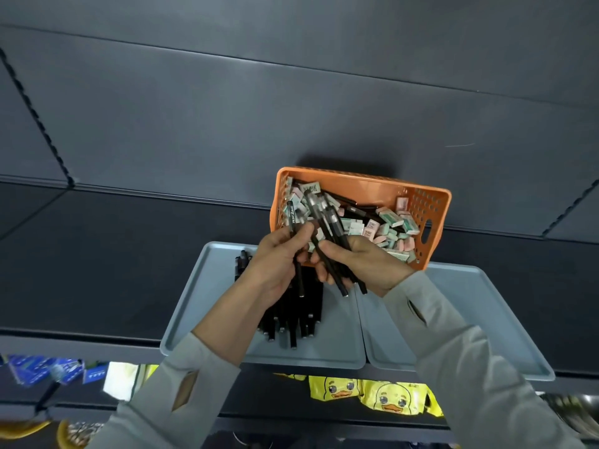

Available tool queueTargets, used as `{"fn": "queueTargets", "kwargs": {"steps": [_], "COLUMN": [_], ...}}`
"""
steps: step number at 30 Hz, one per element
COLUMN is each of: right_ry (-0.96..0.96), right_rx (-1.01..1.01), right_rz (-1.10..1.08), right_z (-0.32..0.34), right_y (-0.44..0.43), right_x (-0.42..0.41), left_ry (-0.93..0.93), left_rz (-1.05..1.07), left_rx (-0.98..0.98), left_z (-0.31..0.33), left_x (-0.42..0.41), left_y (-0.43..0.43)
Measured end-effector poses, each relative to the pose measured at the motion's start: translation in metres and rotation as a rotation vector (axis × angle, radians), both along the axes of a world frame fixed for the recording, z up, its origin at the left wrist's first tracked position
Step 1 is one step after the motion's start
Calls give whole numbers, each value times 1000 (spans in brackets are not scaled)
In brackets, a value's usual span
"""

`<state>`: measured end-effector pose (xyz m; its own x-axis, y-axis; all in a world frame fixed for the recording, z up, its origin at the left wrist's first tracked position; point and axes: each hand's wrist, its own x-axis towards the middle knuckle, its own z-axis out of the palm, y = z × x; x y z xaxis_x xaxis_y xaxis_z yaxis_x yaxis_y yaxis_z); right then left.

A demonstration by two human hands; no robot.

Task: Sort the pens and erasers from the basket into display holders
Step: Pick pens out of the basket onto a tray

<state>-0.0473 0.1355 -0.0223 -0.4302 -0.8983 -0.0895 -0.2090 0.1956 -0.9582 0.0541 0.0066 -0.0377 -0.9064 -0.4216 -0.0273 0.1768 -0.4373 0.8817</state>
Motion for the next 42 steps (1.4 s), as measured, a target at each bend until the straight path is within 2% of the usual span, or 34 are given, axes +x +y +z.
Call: {"fn": "queueTargets", "kwargs": {"steps": [4, 8, 10, 12, 15, 17, 21, 26, 29, 35, 38, 42], "right_ry": [58, 272, 453, 649, 615, 577, 647, 655, 726, 1007, 1048, 1047], "right_rx": [17, 64, 102, 230, 437, 586, 735, 644, 589, 351, 278, 229], "right_rz": [65, -213, -299, -294, -239, -230, -292, -358, -407, -511, -561, -506], "right_z": [-1, -7, -12, -19, -33, -43, -49, -51, -59, -92, -96, -95], "right_y": [-7, -5, 5, 16, 27, 35, 42, 14, 14, 19, 19, 25], "right_x": [10, 10, 9, 13, 27, 34, 41, 60, 69, 79, 71, 67], "left_ry": [-14, -71, -146, -268, -477, -564, -726, -813, -747, -638, -623, -574], "left_rz": [7, 253, 315, 337, 299, 249, 236, 182, 145, 97, 162, 154], "left_rx": [-113, -127, -206, -320, -571, -662, -869, -1127, -1254, -1373, -1447, -1533], "left_z": [3, 14, 16, 8, -15, -32, -48, -45, -56, -76, -82, -88], "left_x": [5, 15, 29, 46, 69, 77, 71, 62, 69, 85, 89, 93], "left_y": [0, -6, -21, -38, -58, -63, -61, -44, -46, -50, -49, -51]}}
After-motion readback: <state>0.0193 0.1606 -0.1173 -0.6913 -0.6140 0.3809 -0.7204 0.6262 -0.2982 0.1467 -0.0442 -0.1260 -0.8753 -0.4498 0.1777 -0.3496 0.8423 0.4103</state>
